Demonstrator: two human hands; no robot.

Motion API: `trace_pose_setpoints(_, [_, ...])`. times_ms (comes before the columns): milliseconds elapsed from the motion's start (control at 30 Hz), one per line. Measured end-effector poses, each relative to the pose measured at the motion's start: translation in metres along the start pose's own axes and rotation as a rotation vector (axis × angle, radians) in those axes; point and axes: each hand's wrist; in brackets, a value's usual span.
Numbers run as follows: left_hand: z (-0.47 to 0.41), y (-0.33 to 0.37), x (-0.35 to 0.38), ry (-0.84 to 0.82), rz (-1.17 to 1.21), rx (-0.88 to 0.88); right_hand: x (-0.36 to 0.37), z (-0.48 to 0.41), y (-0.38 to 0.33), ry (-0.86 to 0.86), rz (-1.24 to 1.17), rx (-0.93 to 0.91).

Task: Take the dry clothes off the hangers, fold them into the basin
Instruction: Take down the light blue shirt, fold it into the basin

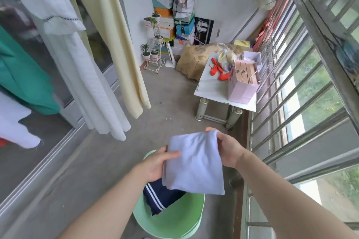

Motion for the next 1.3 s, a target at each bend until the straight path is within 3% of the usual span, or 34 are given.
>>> trace_pose_setpoints(200, [-0.003, -0.008, 0.007, 0.020, -0.077, 0.095, 0.014, -0.004, 0.007, -0.174, 0.202, 0.131])
trace_pose_setpoints(433, [-0.018, -0.012, -0.001, 0.024, -0.266, 0.046, 0.007, -0.033, 0.037, -0.190, 0.217, 0.149])
trace_pose_setpoints(633, [-0.027, 0.011, -0.047, 0.046, 0.017, -0.042, -0.028, -0.061, 0.072, -0.176, 0.315, 0.225])
trace_pose_setpoints(767, [-0.044, 0.010, -0.079, 0.062, 0.109, -0.129, -0.024, -0.085, 0.097, -0.238, 0.239, 0.266])
trace_pose_setpoints(1000, [-0.074, -0.041, -0.128, 0.244, 0.306, -0.169, -0.006, -0.153, 0.111, 0.096, 0.223, 0.198])
trace_pose_setpoints(1133, [-0.084, -0.111, -0.163, 0.506, 0.370, -0.250, -0.009, -0.195, 0.129, 0.128, 0.092, 0.170])
trace_pose_setpoints(1233, [-0.092, -0.167, -0.178, 0.611, 0.287, -0.398, -0.018, -0.225, 0.148, 0.185, -0.041, 0.154])
trace_pose_setpoints(1300, [-0.099, -0.200, -0.180, 0.553, 0.278, -0.527, -0.028, -0.251, 0.167, 0.241, -0.093, 0.143])
Point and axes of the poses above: each hand's wrist, its own z-axis away from the middle knuckle, its own x-axis out of the palm, y = z × x, and after that the axes turned 11 degrees about x, right-handed
